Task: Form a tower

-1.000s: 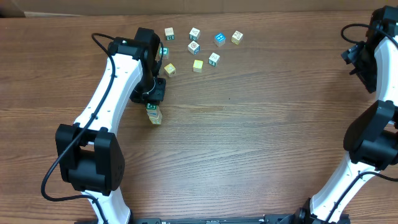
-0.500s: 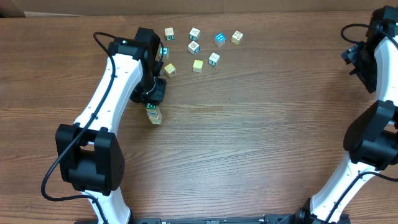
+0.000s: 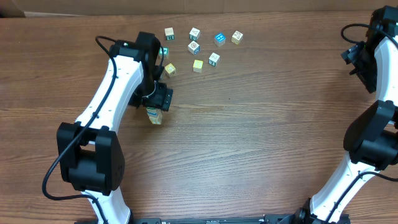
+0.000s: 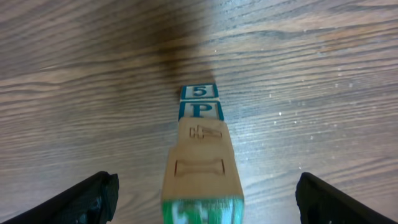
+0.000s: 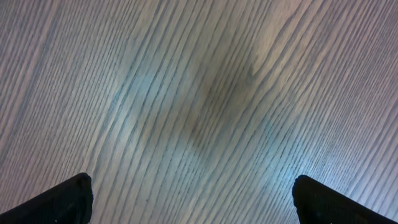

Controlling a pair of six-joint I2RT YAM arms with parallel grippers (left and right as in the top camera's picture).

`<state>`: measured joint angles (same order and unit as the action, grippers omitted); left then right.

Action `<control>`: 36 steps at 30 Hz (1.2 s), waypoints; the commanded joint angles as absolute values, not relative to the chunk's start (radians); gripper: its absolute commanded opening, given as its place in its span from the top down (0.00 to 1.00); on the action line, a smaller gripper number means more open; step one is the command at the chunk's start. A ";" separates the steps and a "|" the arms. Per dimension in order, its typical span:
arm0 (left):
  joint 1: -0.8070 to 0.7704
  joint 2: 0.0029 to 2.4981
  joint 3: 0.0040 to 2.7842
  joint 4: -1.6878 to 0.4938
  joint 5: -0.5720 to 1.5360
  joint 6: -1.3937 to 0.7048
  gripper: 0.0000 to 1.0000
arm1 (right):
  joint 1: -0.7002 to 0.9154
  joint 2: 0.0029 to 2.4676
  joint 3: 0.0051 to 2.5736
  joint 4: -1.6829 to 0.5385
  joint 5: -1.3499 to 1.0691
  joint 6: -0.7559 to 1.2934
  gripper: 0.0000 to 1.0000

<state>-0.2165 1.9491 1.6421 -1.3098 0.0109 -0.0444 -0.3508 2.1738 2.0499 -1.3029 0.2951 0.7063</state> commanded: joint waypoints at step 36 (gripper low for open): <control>-0.236 1.962 1.545 -1.229 0.015 -0.135 0.62 | -0.349 2.125 2.075 -1.302 0.305 0.706 0.00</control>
<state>-0.2295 1.9491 1.5543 -1.2263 0.0177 -0.1135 -0.3508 2.1738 2.0499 -1.3025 0.2955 0.7067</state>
